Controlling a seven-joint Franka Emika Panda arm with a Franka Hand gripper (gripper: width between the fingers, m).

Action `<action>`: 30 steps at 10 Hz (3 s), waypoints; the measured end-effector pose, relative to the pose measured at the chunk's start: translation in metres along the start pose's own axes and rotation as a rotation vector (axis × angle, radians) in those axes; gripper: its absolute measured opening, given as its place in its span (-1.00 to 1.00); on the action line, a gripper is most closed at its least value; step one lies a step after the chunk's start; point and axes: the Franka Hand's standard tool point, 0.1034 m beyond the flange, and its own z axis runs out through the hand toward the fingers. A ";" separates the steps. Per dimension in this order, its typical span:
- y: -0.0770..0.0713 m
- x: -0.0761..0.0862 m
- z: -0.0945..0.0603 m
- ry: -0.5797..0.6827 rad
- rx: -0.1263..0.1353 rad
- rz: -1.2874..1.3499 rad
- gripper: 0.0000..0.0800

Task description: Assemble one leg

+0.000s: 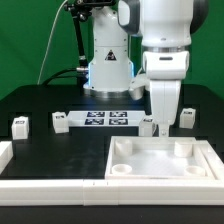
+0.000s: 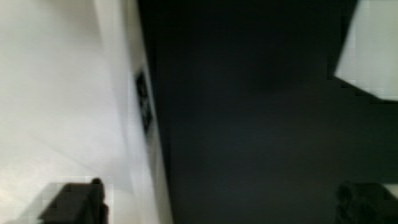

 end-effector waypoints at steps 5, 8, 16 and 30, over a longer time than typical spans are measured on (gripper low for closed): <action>-0.001 -0.001 0.003 0.000 0.006 0.196 0.62; -0.006 0.004 0.003 0.013 0.001 0.535 0.62; -0.029 0.028 0.009 0.046 0.086 1.477 0.62; -0.097 0.028 0.027 -0.262 0.366 1.624 0.62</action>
Offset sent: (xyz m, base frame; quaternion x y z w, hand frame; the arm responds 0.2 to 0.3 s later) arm 0.0000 0.0000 0.0000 0.0000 0.0000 0.1593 0.9872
